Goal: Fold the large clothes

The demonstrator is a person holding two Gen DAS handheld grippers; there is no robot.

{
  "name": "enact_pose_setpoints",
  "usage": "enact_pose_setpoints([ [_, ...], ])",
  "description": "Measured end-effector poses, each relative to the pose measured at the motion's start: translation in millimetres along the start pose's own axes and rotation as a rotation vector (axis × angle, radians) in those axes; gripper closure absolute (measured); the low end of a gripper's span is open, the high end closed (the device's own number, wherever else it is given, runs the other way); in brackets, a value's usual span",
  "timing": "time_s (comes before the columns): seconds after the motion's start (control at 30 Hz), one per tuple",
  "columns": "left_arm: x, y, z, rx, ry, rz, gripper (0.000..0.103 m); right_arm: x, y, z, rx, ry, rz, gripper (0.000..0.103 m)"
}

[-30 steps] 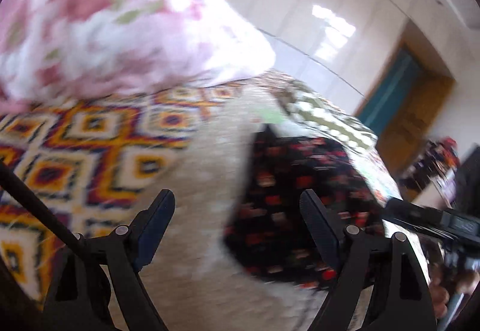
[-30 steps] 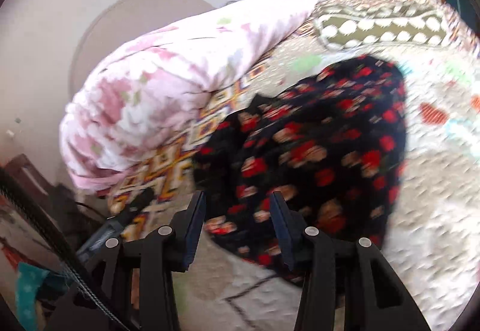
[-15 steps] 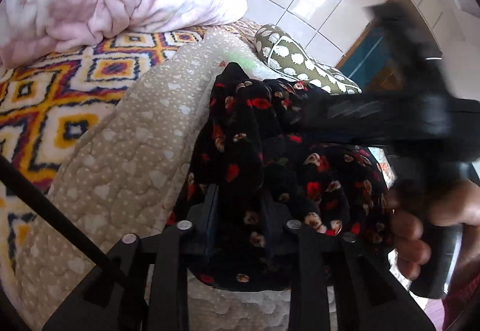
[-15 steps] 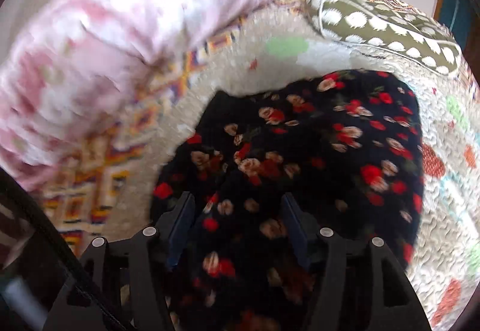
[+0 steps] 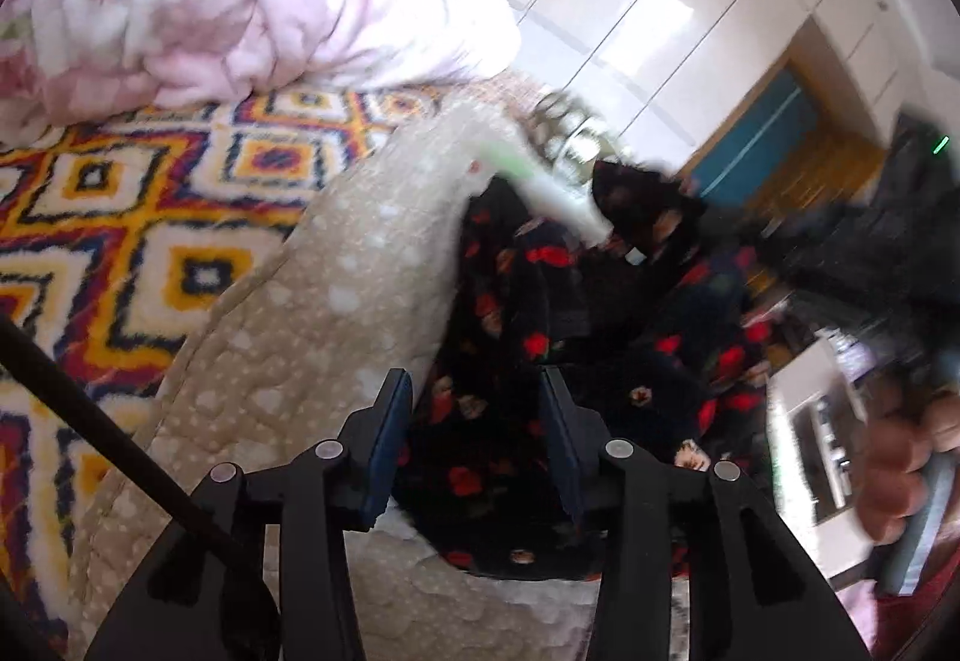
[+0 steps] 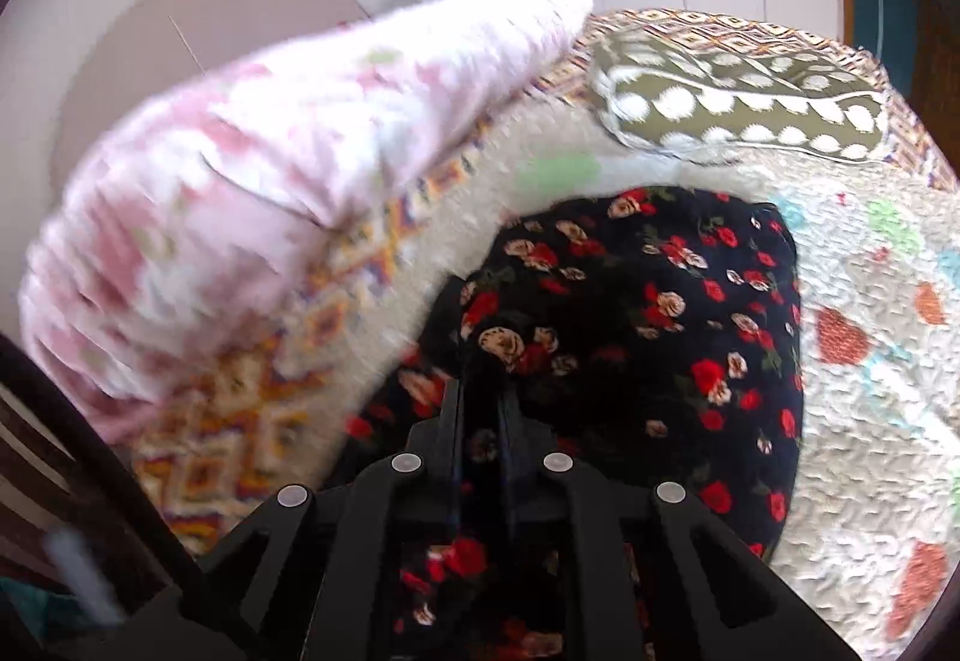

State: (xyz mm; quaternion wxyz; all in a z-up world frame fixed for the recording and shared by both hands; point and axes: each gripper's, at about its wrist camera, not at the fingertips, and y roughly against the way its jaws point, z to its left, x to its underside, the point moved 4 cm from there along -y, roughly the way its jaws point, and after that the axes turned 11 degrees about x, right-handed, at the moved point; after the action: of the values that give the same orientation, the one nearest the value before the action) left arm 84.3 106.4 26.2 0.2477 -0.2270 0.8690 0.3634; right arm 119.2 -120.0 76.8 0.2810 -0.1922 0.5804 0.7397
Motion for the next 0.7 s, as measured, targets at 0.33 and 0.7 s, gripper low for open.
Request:
enact_pose_setpoints([
  [0.33,-1.7,9.6,32.2,-0.053,0.097,0.004,0.062,11.6,-78.1,37.4,-0.085,-0.071,0.129,0.093],
  [0.7,-7.1,25.9,65.2,-0.138,0.202,-0.047,0.062,27.5,-123.5,48.5,-0.115,-0.067,0.203,0.09],
])
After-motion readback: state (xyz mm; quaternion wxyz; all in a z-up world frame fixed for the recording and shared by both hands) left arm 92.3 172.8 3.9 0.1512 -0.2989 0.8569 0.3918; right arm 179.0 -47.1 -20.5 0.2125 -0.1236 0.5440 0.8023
